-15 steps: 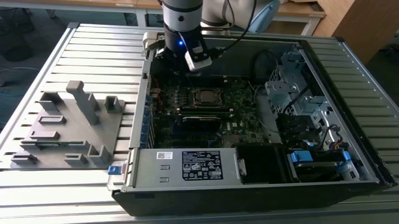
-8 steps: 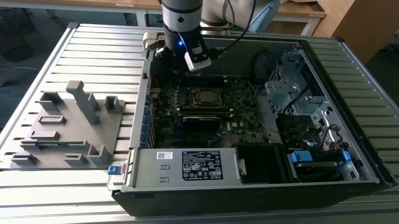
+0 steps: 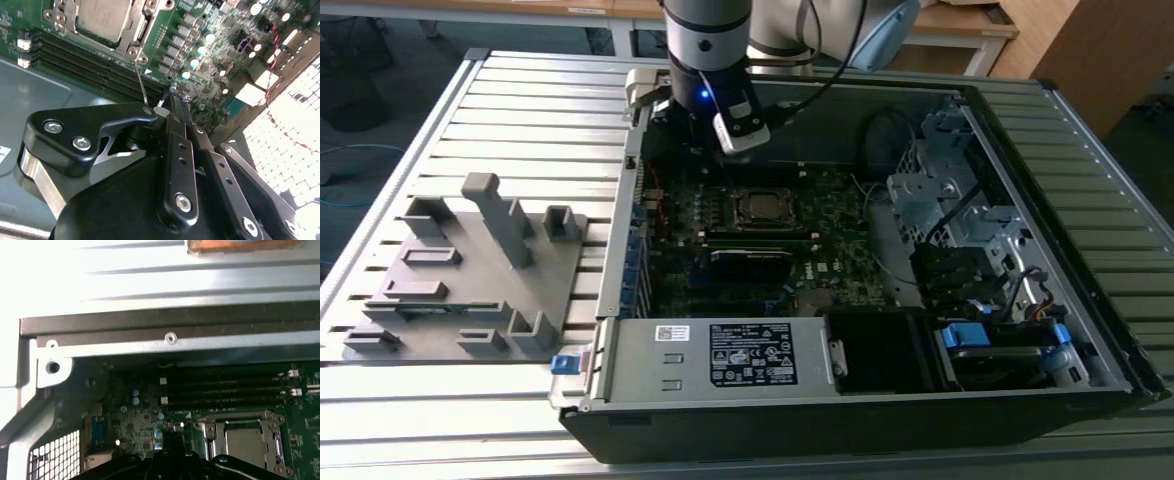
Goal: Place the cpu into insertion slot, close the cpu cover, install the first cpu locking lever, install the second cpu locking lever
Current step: 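Install the first cpu locking lever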
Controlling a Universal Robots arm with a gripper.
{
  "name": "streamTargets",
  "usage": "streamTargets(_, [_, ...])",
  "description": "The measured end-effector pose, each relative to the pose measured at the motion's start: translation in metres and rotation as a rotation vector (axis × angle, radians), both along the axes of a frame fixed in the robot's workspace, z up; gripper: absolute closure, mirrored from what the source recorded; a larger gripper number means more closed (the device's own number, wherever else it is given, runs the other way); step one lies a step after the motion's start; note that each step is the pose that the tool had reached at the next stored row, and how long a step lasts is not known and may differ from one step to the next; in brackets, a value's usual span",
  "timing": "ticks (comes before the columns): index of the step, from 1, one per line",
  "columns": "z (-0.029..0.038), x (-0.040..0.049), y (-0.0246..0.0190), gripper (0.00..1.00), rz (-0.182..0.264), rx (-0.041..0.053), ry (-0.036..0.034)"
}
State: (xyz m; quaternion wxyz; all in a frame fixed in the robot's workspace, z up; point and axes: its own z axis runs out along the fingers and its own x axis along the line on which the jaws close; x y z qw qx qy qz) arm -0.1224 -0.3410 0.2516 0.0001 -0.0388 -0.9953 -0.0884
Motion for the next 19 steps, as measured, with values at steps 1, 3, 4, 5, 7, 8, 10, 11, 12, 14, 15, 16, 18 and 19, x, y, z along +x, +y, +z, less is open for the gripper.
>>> streamTargets(1, [-0.0001,-0.0002,0.0,0.9,0.0,0.0078,0.0])
streamTargets(3, [-0.0005,-0.0004,0.0,0.9,0.0,0.0287,0.0])
streamTargets(4, [-0.0006,-0.0005,-0.0001,0.9,0.0,0.0343,0.0001])
streamTargets(5, [-0.0008,-0.0009,-0.0001,0.9,0.0,0.0377,0.0001])
streamTargets(7, [-0.0016,-0.0015,-0.0001,0.9,0.0,0.0415,-0.0001])
streamTargets(8, [-0.002,-0.002,-0.0002,0.9,0.0,0.044,0.0])
streamTargets(10, [-0.0027,-0.0025,-0.0003,0.9,0.0,0.0558,0.0002])
streamTargets(11, [-0.003,-0.0026,-0.0003,0.9,0.0,0.0645,0.0001])
streamTargets(12, [-0.0032,-0.0025,-0.0004,0.9,0.0,0.0715,0.0002])
streamTargets(14, [-0.0033,-0.0026,-0.0005,0.9,0.0,0.0774,0.0002])
streamTargets(15, [-0.0034,-0.0026,-0.0005,0.9,0.0,0.081,0.0003])
streamTargets(16, [-0.0036,-0.0026,-0.0005,0.9,0.0,0.0843,0.0003])
streamTargets(18, [-0.0041,-0.0021,-0.0005,0.9,0.0,0.0858,0.0004])
streamTargets(19, [-0.0043,-0.0011,-0.0005,0.9,0.0,0.0858,0.0005])
